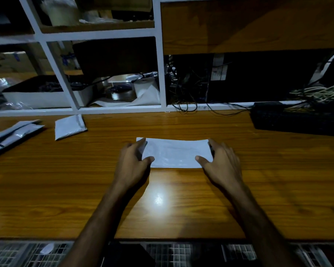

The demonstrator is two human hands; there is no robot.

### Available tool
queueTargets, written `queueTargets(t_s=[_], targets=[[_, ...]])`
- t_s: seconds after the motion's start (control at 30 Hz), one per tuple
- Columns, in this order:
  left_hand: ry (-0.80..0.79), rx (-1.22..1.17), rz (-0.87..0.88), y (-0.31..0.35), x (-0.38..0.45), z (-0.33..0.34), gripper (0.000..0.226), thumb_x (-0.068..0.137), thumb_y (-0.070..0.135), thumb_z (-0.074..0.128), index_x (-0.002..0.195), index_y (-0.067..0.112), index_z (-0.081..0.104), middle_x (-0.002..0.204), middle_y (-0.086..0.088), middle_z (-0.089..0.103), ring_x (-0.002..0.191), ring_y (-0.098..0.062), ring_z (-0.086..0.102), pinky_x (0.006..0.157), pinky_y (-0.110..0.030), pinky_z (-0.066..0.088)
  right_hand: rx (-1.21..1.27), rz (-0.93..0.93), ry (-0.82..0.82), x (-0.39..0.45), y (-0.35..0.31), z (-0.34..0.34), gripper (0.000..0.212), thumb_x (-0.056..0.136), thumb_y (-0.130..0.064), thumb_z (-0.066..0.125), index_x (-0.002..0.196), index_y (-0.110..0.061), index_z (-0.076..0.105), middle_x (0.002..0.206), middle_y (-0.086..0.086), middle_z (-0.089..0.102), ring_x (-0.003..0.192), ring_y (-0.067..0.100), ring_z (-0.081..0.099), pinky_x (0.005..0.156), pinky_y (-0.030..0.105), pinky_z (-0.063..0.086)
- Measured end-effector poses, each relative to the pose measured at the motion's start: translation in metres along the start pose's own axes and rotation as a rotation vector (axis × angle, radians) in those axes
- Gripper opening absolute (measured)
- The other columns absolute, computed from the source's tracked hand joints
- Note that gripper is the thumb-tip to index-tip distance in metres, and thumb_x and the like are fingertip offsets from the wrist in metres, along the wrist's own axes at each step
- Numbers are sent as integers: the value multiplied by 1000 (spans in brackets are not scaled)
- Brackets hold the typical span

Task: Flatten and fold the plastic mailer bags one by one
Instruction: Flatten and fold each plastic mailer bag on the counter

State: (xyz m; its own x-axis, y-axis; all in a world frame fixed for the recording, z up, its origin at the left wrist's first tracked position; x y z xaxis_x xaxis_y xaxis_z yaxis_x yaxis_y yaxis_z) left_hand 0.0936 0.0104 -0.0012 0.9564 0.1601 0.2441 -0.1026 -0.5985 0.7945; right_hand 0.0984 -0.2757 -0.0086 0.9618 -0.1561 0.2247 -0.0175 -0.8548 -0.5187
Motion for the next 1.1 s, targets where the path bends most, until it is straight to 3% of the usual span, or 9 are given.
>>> queueTargets(t_s=[0.1, 0.2, 0.4, 0.5, 0.63, 0.8, 0.9, 1.0, 1.1], targets=[[17, -352, -47, -1, -5, -4, 61, 84, 8, 78, 131, 43, 64, 136, 3, 62, 96, -57, 64, 70, -54, 60, 254, 37, 18, -5, 9, -8, 66, 85, -44, 81, 144, -29, 55, 131, -1, 61, 119, 23, 59, 103, 54, 48], [-12, -529, -149, 3, -16, -4, 53, 90, -9, 70, 122, 34, 72, 120, -16, 71, 50, -32, 53, 49, -35, 47, 480, 21, 4, -19, 8, -15, 43, 87, -27, 82, 127, -28, 66, 123, -8, 54, 113, 15, 57, 102, 44, 51], [-95, -655, -282, 6, -53, -7, 53, 88, -11, 67, 115, 33, 77, 156, 5, 48, 140, -22, 48, 105, -49, 52, 736, 21, -18, -75, 16, -42, 29, 92, -17, 77, 116, -32, 71, 124, -22, 62, 115, -6, 57, 100, 28, 47], [-150, -707, -307, 19, -83, 1, 50, 86, -13, 68, 114, 28, 78, 155, 4, 50, 133, -17, 51, 99, -47, 55, 804, 49, -35, -115, 36, -64, 27, 92, -16, 78, 113, -33, 73, 117, -28, 69, 110, -12, 62, 91, 16, 49], [-312, -701, -291, 50, -113, 36, 43, 80, -1, 76, 108, 32, 81, 156, 7, 49, 145, -21, 44, 105, -63, 50, 855, 170, 29, -173, 80, -108, 28, 91, -18, 80, 116, -28, 74, 109, 19, 74, 105, 44, 70, 88, 61, 58], [-585, -727, -165, 112, -150, 109, 36, 79, 7, 78, 107, 30, 80, 136, 16, 66, 138, -16, 53, 98, -45, 52, 697, 331, 237, -253, 135, -184, 24, 87, -5, 78, 105, -20, 77, 86, 3, 76, 73, 10, 65, 66, 23, 52], [-784, -703, -64, 156, -180, 159, 31, 83, 4, 77, 106, 25, 80, 111, 20, 76, 111, -7, 69, 94, -43, 54, 582, 461, 324, -311, 165, -225, 21, 87, -8, 79, 105, -18, 77, 97, 3, 79, 83, 13, 73, 74, 24, 57], [-990, -726, 15, 206, -223, 204, 28, 85, 0, 75, 107, 16, 78, 89, 10, 76, 69, -12, 68, 62, -25, 52, 486, 616, 396, -375, 197, -256, 19, 85, -20, 81, 103, -27, 79, 102, 1, 77, 83, 20, 74, 72, 29, 60], [-1100, -665, 162, 259, -273, 244, 27, 91, -9, 70, 101, 15, 78, 98, 3, 80, 81, -9, 75, 62, -19, 55, 311, 755, 403, -436, 229, -278, 20, 79, -36, 82, 99, -36, 79, 106, -10, 74, 88, 10, 73, 79, 31, 57]])
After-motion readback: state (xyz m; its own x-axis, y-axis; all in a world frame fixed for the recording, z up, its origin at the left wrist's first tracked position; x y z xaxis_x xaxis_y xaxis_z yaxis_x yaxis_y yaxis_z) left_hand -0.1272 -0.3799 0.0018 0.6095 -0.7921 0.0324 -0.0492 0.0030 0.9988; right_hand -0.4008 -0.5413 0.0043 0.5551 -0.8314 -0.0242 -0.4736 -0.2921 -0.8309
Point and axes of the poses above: each hand's wrist, its own x-axis towards the middle knuckle, its own z-axis out of the palm, y = z × x, the point moved 9 cm from there along x, towards the middle knuckle
